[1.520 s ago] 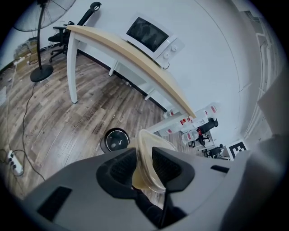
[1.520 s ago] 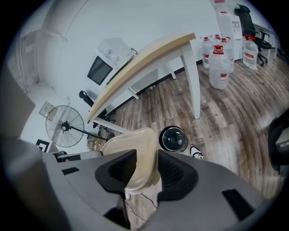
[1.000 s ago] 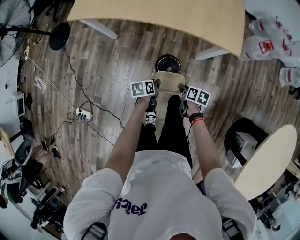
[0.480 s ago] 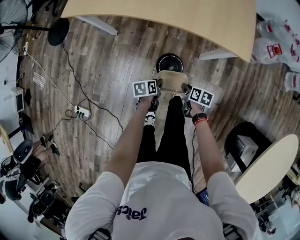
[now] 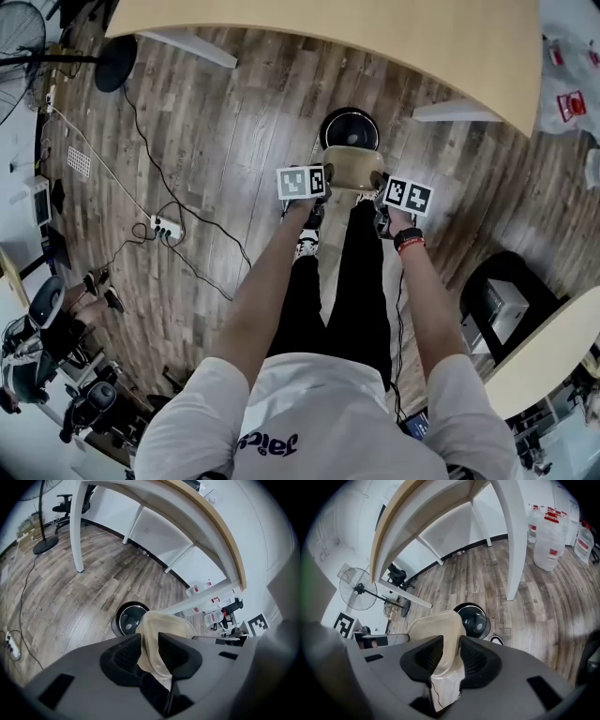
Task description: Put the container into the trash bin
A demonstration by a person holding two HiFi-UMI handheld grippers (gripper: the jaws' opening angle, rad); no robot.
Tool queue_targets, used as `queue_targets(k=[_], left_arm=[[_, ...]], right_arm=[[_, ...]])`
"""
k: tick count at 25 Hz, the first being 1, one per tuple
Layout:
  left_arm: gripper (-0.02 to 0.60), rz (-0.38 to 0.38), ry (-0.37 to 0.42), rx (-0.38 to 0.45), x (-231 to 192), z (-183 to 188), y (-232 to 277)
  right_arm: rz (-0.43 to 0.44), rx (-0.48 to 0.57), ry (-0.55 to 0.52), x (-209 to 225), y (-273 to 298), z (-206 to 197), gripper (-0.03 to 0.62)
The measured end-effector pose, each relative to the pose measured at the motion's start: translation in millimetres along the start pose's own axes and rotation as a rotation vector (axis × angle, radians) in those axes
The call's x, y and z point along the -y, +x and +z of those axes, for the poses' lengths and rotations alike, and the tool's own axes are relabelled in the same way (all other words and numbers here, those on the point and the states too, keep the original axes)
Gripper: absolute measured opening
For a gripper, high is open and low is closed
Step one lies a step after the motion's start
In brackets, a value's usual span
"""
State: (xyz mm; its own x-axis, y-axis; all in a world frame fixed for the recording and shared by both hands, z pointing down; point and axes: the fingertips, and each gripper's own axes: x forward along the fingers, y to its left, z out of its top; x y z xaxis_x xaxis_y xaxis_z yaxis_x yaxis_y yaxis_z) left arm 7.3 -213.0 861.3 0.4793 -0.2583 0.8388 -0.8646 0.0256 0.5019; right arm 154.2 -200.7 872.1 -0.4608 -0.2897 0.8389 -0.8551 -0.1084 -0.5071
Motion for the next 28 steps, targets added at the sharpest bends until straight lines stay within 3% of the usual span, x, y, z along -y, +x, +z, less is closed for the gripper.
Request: queue_targets(k=[6,15,28], left_arm=[[0.127,0.063,0.001,-0.024,-30.4,-10.9,33.1],[0.126,0.075,0.020,-0.048,-58.3,-25.2,80.9],[0.123,0.079,0.029,-0.064,-76.1,-6.5,137.2]], right_arm=[[-0.003,0.018,-0.062,15.6,43.8,-7.8,0.132],[-0.036,-0.053,-0.174,41.3,87.2,-16.7,0.135],[-0.064,-0.078,-0.112,74.6,138.3,-3.2,0.138]])
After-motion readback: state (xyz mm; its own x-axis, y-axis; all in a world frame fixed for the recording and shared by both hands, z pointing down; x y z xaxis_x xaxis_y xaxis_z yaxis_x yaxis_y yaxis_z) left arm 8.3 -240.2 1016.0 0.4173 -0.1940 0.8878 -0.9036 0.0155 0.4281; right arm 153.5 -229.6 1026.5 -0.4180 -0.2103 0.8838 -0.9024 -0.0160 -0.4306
